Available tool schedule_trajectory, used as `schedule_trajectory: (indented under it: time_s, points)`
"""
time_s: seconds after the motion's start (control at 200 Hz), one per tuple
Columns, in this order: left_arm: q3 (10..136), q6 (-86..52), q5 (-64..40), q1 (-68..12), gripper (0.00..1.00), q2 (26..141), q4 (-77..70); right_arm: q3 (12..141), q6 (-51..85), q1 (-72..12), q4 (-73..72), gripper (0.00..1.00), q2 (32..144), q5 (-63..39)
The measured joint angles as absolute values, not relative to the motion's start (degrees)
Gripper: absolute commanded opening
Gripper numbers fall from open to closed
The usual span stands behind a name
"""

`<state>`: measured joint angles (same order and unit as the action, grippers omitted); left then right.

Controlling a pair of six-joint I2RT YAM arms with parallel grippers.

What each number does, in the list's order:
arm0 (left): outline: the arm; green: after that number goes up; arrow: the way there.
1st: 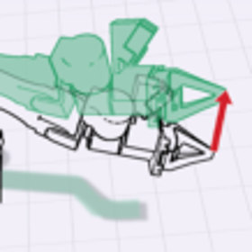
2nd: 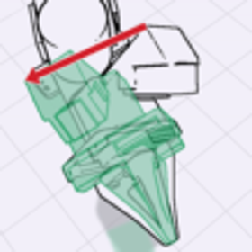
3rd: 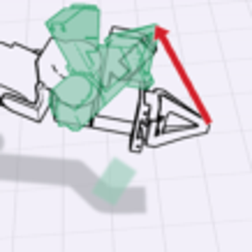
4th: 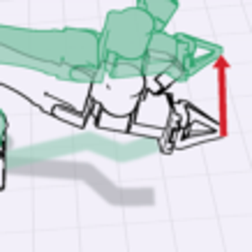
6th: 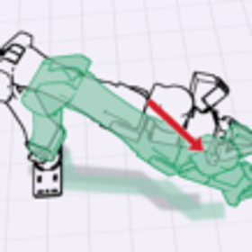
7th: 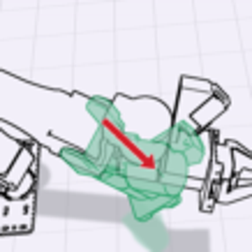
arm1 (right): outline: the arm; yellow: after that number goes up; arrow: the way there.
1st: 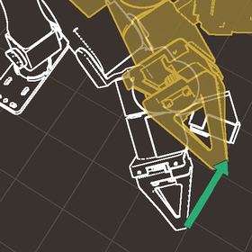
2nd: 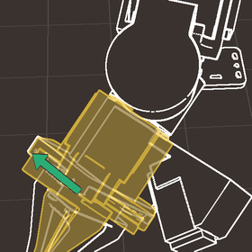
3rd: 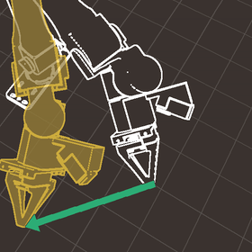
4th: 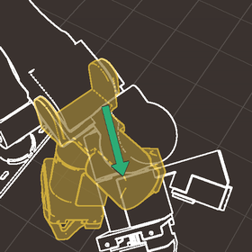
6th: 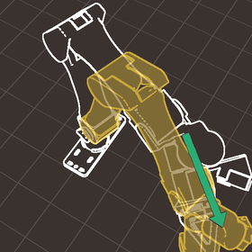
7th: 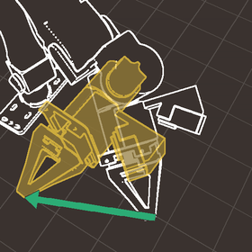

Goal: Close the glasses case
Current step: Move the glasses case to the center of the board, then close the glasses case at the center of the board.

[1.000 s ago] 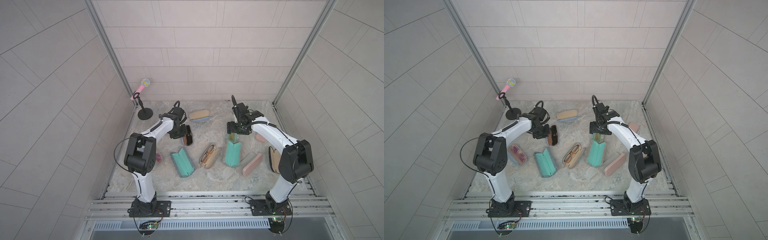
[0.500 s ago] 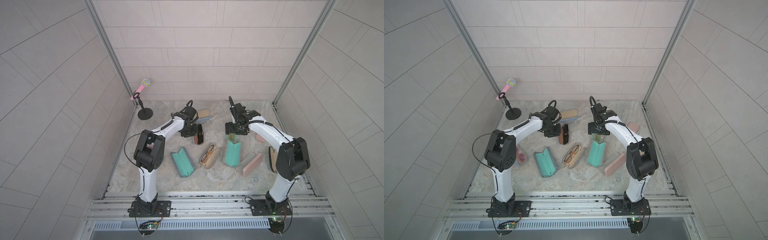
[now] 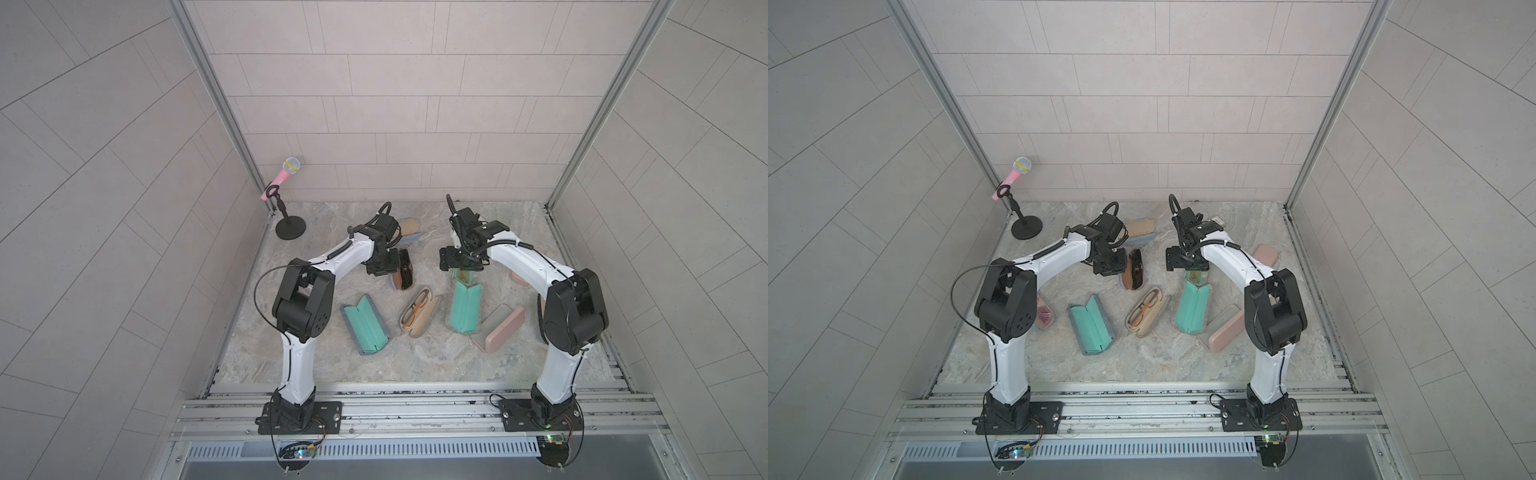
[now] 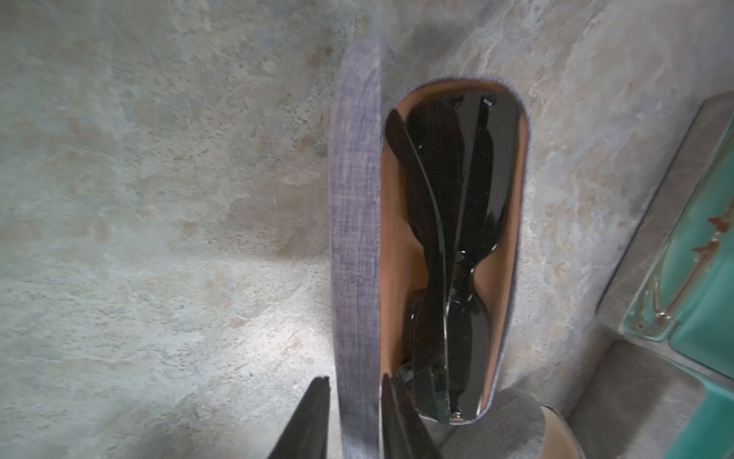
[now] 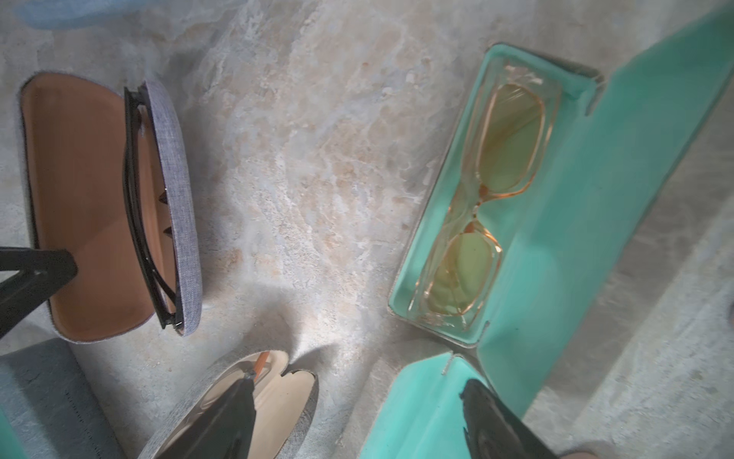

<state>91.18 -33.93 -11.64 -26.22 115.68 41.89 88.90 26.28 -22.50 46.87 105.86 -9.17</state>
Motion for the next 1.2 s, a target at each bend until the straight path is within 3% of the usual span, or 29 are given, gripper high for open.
schedule_trajectory:
  time_s: [0.35, 0.415, 0.575, 0.66, 1.016, 1.141, 1.201]
  points:
    - [91.70, -34.02, -11.75, -26.22, 0.37, 115.72, 42.26, 93.36, 25.21, -25.12, 46.54, 0.77, 107.83, -11.86]
    - [91.77, -34.02, -11.75, -26.22, 0.37, 115.72, 42.41, 94.19, 24.91, -25.63, 46.52, 0.67, 108.64, -12.19]
    - [92.42, -33.93, -11.75, -26.22, 0.37, 115.59, 43.16, 95.72, 24.73, -26.70, 46.72, 0.25, 110.43, -13.17]
    - [92.44, -33.80, -11.64, -26.13, 0.34, 114.85, 43.55, 96.66, 24.34, -27.16, 46.87, 0.17, 111.09, -13.85]
    - [91.90, -32.60, -11.60, -22.79, 0.14, 107.87, 43.77, 101.82, 24.12, -28.36, 46.94, 0.15, 115.11, -15.44]
    - [89.71, -32.10, -11.97, -20.34, 0.00, 106.50, 43.07, 103.74, 23.81, -28.82, 47.37, 0.15, 118.08, -15.75]
    - [88.40, -32.01, -12.29, -19.31, 0.00, 106.50, 42.78, 104.66, 23.64, -29.12, 47.68, 0.15, 119.52, -15.90]
